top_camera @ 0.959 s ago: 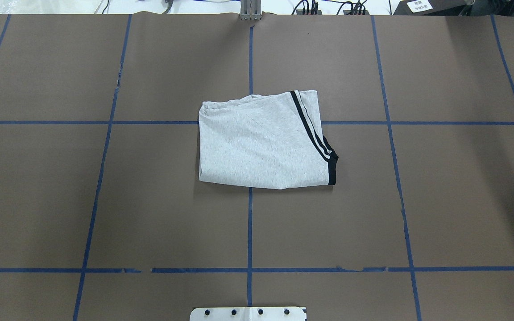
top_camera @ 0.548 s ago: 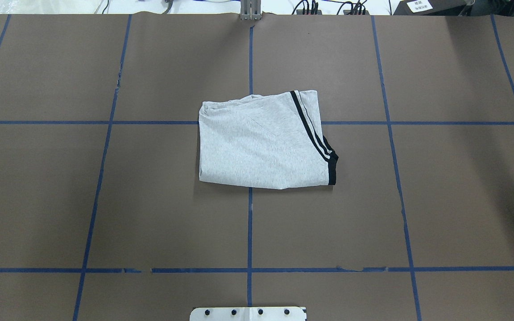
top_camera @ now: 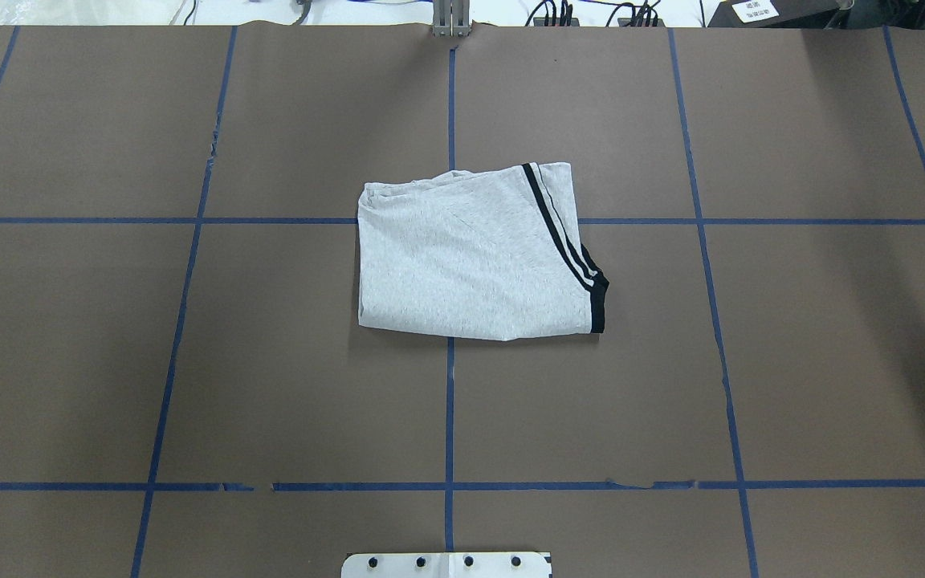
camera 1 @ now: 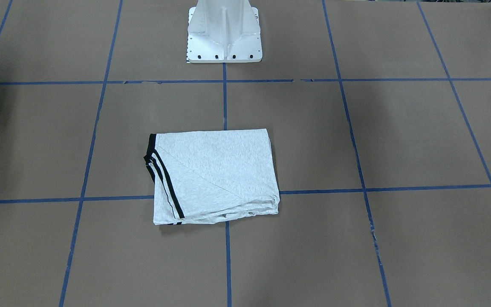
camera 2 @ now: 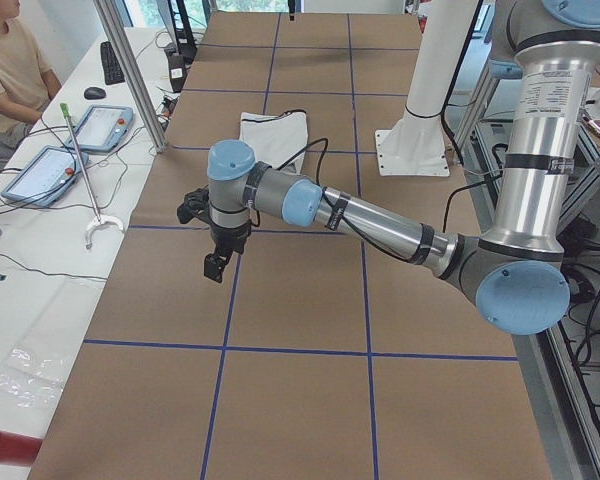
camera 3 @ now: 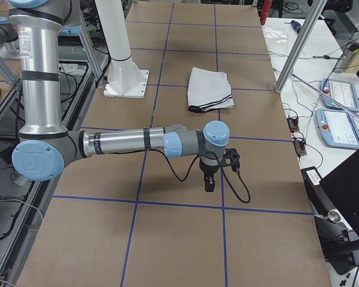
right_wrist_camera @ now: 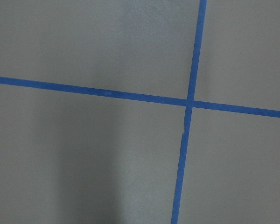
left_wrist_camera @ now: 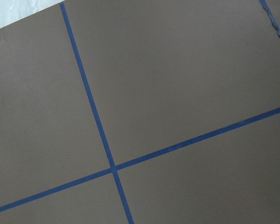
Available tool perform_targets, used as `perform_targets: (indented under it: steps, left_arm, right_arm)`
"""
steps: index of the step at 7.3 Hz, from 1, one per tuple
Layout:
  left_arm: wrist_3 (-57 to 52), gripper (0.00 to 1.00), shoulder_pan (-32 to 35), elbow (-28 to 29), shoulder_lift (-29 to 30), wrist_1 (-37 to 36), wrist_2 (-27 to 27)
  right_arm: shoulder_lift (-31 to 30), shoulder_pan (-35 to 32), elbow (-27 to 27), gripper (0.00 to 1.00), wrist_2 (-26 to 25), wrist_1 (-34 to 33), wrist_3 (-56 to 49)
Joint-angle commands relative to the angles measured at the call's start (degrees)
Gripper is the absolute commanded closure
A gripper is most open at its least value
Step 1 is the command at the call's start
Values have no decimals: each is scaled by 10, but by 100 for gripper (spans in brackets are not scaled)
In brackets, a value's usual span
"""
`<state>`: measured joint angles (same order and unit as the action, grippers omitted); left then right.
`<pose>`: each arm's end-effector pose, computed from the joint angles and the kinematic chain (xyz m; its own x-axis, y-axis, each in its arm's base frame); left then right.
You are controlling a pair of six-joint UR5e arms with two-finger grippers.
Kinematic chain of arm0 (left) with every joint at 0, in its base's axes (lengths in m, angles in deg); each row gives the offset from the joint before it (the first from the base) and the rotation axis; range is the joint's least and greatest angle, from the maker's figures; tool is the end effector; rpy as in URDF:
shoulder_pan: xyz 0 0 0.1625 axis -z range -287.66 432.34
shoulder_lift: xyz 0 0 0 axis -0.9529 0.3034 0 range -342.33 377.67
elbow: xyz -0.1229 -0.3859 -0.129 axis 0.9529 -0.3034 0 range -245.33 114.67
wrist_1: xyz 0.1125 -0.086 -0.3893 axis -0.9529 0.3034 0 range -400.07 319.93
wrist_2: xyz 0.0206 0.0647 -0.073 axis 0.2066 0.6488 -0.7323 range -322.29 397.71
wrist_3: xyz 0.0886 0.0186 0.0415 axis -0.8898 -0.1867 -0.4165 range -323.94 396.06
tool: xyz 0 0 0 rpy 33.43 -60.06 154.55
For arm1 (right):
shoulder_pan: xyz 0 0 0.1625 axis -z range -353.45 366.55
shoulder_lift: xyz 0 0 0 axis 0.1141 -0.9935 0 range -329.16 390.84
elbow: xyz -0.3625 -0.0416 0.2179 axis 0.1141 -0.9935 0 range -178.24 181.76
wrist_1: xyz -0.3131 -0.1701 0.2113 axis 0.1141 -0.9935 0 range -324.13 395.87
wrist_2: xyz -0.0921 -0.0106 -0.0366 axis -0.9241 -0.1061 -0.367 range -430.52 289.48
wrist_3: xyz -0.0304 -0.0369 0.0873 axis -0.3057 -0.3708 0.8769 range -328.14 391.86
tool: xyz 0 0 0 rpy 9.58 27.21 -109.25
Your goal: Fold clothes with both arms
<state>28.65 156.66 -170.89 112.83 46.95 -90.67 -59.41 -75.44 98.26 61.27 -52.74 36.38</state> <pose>-0.0192 -0.5283 0.4910 0.7429 0.3858 -0.5470 -0.1916 0.9055 0.3785 -0.0029 -0.5011 0.6050 0.7346 -0.1137 0.6689 0.0804 0.9935 0.0806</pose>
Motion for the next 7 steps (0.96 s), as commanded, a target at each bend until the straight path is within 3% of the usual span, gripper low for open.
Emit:
perform_targets:
  steps: [1, 3, 4, 7]
  left_arm:
    - [-8, 0, 1, 11, -23, -8, -3]
    - [-4, 0, -1, 11, -41, -5, -17]
    - [-6, 0, 0, 20, -52, -4, -65]
    - [-3, 0, -1, 12, -47, -5, -70]
  right_arm:
    - [1, -1, 16, 0, 3, 0, 0]
    - [-7, -4, 31, 0, 1, -3, 6]
    - [-7, -4, 33, 0, 2, -4, 7]
    - [-18, -4, 32, 0, 8, -5, 8]
